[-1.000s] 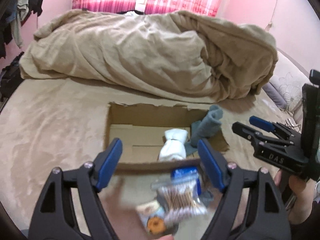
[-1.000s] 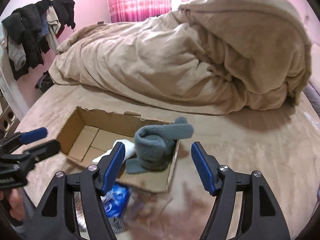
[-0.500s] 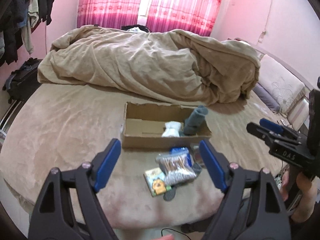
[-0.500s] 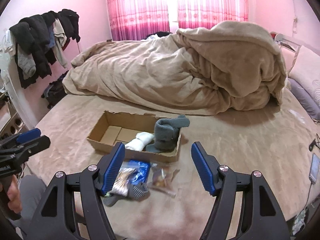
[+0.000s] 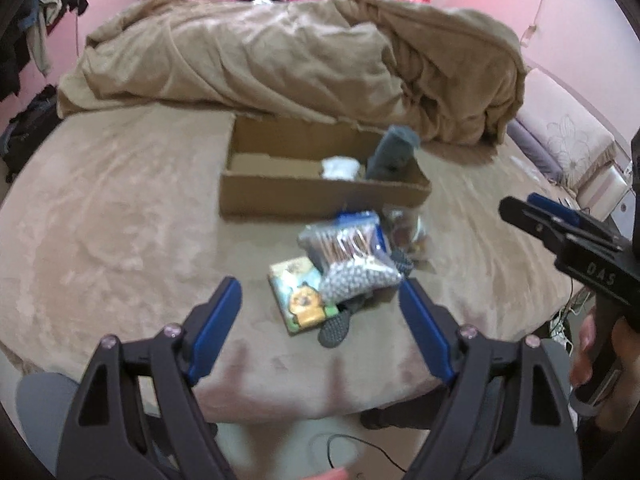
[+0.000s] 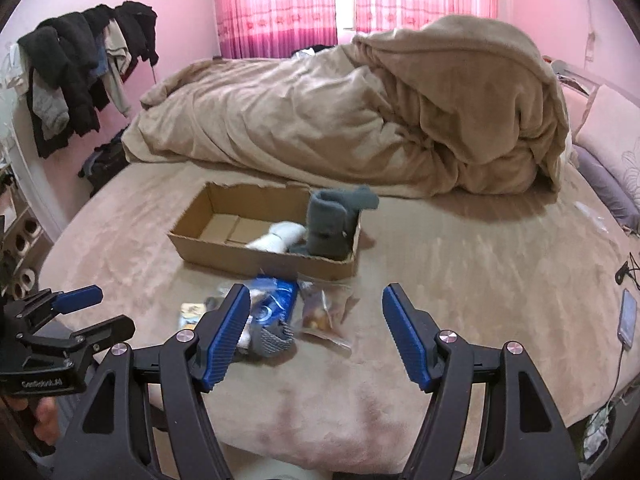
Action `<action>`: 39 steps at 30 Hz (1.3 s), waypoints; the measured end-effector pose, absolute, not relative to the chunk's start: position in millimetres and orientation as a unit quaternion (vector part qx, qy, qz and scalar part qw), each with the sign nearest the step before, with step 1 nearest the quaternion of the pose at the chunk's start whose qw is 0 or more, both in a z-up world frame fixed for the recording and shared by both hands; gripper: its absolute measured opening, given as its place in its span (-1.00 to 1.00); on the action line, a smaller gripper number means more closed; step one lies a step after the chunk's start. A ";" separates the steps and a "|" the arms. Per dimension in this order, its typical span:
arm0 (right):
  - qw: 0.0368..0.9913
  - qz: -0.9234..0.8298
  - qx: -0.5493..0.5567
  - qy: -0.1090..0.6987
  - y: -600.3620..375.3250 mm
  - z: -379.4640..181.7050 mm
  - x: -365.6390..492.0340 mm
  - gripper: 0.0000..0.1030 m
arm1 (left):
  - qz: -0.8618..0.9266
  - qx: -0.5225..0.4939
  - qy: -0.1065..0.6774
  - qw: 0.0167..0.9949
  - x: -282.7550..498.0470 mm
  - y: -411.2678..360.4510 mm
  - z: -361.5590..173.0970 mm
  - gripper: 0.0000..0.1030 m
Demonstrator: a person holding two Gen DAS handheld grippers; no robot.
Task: Organize objects
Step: 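Grasp the cotton swab bag with the left tool while the right tool grasps the snack bag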
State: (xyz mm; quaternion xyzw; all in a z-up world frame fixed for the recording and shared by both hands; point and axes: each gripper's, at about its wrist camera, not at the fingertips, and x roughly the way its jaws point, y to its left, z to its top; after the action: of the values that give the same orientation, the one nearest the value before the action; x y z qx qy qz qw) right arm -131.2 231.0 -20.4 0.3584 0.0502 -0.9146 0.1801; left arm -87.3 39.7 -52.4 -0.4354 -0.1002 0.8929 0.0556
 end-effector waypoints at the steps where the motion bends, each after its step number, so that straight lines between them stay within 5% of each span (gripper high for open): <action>1: 0.180 -0.914 0.361 0.050 231.1 -27.0 -134.3 0.40 | 0.892 -0.438 -0.101 0.059 -90.4 41.8 -56.0 0.60; 24: 0.214 -0.865 0.453 0.009 233.6 -145.6 -227.5 0.39 | 0.868 -0.482 -0.109 0.057 -181.3 78.0 -128.7 0.57; 31: 0.238 -0.858 0.454 0.017 226.8 -148.0 -220.5 -0.10 | 0.866 -0.485 -0.094 0.074 -173.4 90.4 -131.0 -0.01; 39: 0.225 -0.866 0.447 0.009 237.8 -136.4 -204.1 -0.22 | 0.879 -0.460 -0.095 0.080 -147.5 82.2 -107.0 -0.13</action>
State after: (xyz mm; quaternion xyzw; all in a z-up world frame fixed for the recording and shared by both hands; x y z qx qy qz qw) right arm -204.1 237.8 -136.4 0.4469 0.0085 -0.8659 0.2247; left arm -147.5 82.2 -107.0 -0.4600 -0.0951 0.8791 0.0804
